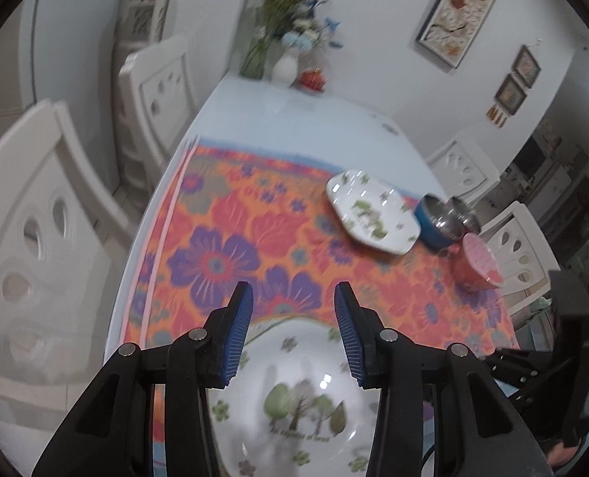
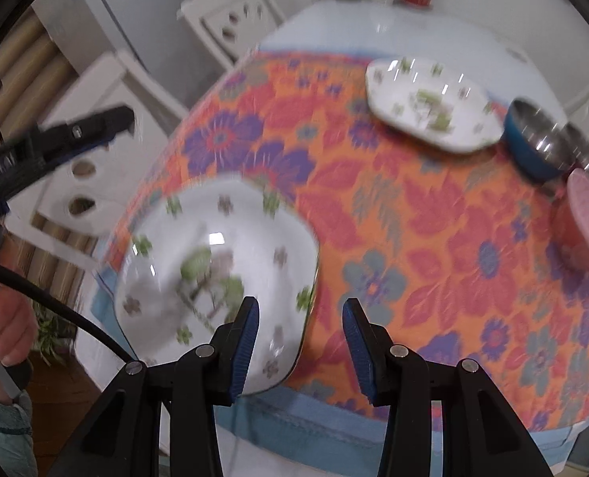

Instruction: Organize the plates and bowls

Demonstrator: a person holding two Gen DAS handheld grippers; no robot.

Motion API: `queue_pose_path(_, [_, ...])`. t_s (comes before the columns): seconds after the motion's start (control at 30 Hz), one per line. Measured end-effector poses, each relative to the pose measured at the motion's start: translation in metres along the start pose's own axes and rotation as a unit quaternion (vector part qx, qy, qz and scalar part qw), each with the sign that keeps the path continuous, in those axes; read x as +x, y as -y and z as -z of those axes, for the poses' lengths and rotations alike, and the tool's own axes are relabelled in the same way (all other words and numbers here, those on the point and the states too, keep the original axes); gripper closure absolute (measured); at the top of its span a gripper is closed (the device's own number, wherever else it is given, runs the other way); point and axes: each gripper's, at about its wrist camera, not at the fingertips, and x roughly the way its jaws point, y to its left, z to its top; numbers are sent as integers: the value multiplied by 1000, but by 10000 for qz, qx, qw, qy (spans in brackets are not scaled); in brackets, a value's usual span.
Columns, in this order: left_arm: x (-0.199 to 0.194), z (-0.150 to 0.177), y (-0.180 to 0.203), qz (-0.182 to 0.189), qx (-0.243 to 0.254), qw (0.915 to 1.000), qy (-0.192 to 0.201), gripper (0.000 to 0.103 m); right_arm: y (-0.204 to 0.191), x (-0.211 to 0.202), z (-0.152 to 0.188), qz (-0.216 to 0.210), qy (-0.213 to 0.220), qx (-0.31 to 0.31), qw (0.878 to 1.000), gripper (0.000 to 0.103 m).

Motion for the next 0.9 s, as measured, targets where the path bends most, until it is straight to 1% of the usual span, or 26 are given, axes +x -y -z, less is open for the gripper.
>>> queue_pose_path(0.03, [-3, -5, 4, 34, 31, 10000, 79, 63, 3, -8, -4, 31, 164, 17, 9999, 60])
queue_pose_path(0.1, [-8, -16, 11, 98, 82, 9997, 218, 60, 9, -25, -12, 73, 504, 99, 9987, 60])
queue_pose_path(0.17, [-13, -28, 20, 160, 150, 9991, 369, 59, 19, -41, -22, 40, 830, 266, 9962, 60])
queue_pose_path(0.2, [-14, -32, 23, 185, 181, 9988, 416, 59, 25, -47, -26, 8, 962, 366, 9947, 58])
queue_pose_path(0.23, [-15, -37, 27, 207, 215, 9985, 458, 56, 31, -54, -29, -12, 1095, 473, 9929, 52])
queue_pose_path(0.3, [-15, -49, 35, 277, 298, 9976, 555, 45, 43, -65, -34, 19, 1353, 663, 9886, 46])
queue_pose_path(0.33, [-14, -52, 38, 291, 319, 9973, 600, 31, 50, -70, -37, 25, 1478, 750, 9862, 46])
queue_pose_path(0.37, [-14, -58, 42, 317, 349, 9964, 706, 28, 55, -72, -40, 27, 1533, 811, 9848, 46])
queue_pose_path(0.4, [-12, -62, 45, 356, 388, 9957, 760, 28, 60, -73, -42, 44, 1548, 869, 9841, 46])
queue_pose_path(0.5, [1, -75, 52, 405, 453, 9955, 732, 28, 80, -65, -49, 41, 1496, 1200, 9814, 46])
queue_pose_path(0.63, [31, -91, 55, 522, 384, 9963, 570, 28, 110, -43, -56, 69, 1328, 1728, 9759, 46])
queue_pose_path(0.77, [77, -102, 55, 516, 280, 9980, 239, 29, 140, -17, -64, 248, 1172, 2074, 9709, 46])
queue_pose_path(0.9, [139, -101, 47, 644, -15, 9972, -379, 34, 166, 16, -77, 322, 920, 2319, 9679, 46])
